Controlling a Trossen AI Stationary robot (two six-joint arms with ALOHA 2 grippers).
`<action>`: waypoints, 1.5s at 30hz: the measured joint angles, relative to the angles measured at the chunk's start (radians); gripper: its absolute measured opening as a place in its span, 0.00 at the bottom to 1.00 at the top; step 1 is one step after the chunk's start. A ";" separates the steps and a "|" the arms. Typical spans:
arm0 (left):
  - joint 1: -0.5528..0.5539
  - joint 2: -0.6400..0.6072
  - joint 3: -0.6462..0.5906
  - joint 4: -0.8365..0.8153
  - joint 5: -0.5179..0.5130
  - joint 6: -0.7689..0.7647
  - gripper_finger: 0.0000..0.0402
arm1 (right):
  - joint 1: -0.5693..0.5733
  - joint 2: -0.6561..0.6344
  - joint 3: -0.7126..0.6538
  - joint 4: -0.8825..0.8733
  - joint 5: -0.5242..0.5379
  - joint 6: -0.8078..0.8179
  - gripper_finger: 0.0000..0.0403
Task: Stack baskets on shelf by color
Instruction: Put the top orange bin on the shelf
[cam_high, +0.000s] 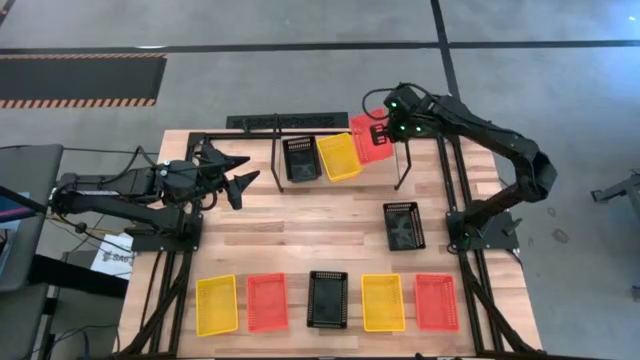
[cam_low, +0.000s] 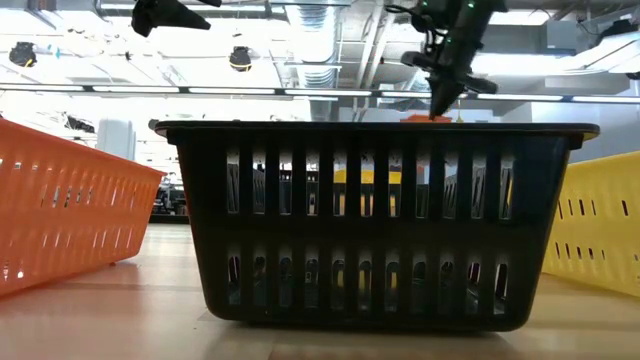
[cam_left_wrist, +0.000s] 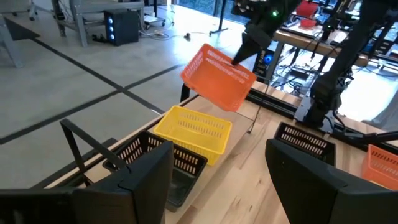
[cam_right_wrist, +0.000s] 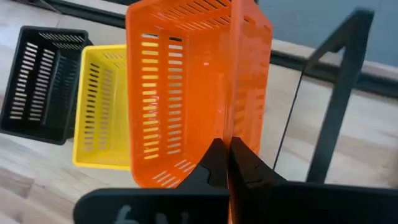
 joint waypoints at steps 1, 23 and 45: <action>0.000 0.000 0.000 0.000 -0.001 0.000 0.60 | -0.005 -0.016 -0.028 0.021 -0.008 0.005 0.00; 0.000 0.000 0.000 0.000 -0.002 -0.009 0.60 | -0.057 -0.105 -0.368 0.290 -0.091 0.089 0.00; 0.000 0.000 0.000 0.000 -0.002 0.001 0.60 | -0.003 -0.104 -0.365 0.269 -0.025 0.087 0.12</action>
